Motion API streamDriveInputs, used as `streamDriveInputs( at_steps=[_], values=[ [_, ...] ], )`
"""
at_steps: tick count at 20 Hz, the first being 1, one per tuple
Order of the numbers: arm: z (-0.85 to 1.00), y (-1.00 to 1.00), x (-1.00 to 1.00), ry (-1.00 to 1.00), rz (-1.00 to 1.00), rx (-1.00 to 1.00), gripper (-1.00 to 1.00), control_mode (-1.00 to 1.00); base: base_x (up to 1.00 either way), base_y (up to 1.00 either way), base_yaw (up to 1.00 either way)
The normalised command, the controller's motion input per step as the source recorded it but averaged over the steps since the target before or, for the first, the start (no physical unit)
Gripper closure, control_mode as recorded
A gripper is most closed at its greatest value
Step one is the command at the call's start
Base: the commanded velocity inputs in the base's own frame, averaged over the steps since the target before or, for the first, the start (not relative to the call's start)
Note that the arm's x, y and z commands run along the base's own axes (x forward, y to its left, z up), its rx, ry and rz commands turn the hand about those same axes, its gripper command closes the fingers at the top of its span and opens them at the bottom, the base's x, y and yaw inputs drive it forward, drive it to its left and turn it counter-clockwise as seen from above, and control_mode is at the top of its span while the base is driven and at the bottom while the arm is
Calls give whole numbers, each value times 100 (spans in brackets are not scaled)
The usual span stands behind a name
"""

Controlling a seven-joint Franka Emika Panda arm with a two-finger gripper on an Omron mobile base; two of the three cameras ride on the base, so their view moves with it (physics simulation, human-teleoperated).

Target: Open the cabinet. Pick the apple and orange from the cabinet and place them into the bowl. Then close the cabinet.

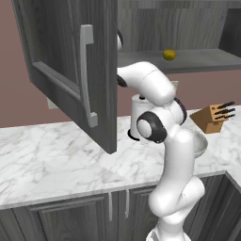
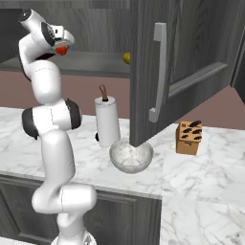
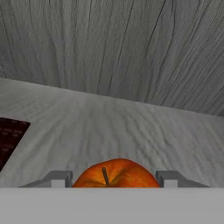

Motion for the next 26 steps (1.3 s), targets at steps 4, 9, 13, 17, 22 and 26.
streamDriveInputs(
  at_steps=[4, 9, 13, 17, 22, 26],
  values=[
    [-6, 0, -61, -6, 0, -5, 100, -100, 0, 0, 0],
    [-2, -3, -62, -4, 0, -5, 100, -100, 0, 0, 0],
    [0, -12, -57, -4, 0, -5, 100, -100, 0, 0, 0],
    [0, -27, -47, -2, 0, -5, 100, -100, 0, 0, 0],
    [0, -37, -46, 0, 0, -4, 100, -100, 0, 0, 0],
    [0, -42, -49, 0, 0, -4, 100, -100, 0, 0, 0]
  ],
)
